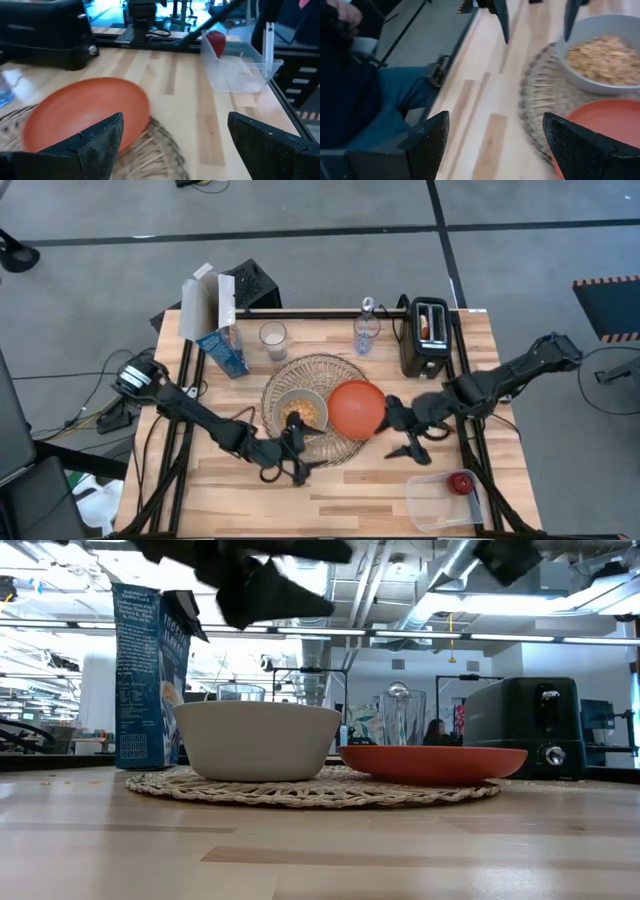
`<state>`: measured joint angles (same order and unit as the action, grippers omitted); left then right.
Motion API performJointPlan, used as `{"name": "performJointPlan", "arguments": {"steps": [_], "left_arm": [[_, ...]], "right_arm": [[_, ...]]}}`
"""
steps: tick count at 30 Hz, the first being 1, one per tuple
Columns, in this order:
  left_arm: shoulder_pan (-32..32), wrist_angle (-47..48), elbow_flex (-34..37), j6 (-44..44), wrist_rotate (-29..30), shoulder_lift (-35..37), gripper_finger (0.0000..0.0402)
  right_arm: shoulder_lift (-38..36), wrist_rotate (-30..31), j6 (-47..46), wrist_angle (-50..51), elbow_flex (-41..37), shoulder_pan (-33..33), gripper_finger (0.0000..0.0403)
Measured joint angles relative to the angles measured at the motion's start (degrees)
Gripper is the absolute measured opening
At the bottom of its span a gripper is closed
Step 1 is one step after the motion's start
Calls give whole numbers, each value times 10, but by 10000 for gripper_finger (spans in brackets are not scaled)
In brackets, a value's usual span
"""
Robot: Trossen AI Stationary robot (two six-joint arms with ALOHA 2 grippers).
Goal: Arrange a breakfast setting
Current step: Put the bagel from the toaster on the orange plate
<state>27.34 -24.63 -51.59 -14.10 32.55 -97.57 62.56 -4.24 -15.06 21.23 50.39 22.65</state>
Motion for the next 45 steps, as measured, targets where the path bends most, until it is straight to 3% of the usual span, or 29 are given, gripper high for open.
{"name": "performJointPlan", "arguments": {"steps": [6,20,31,37,45], "left_arm": [[13,74,-87,-15,39,-48,343],[57,43,-88,-139,82,-92,343],[86,10,-88,-146,119,-94,343],[87,7,-88,-141,127,-94,343],[66,6,-88,-126,119,-94,343]], "right_arm": [[0,29,-34,31,4,54,336],[45,74,-207,223,129,170,333],[117,40,-427,448,181,242,333],[116,32,-594,482,171,307,333],[116,32,-721,501,155,377,333]]}}
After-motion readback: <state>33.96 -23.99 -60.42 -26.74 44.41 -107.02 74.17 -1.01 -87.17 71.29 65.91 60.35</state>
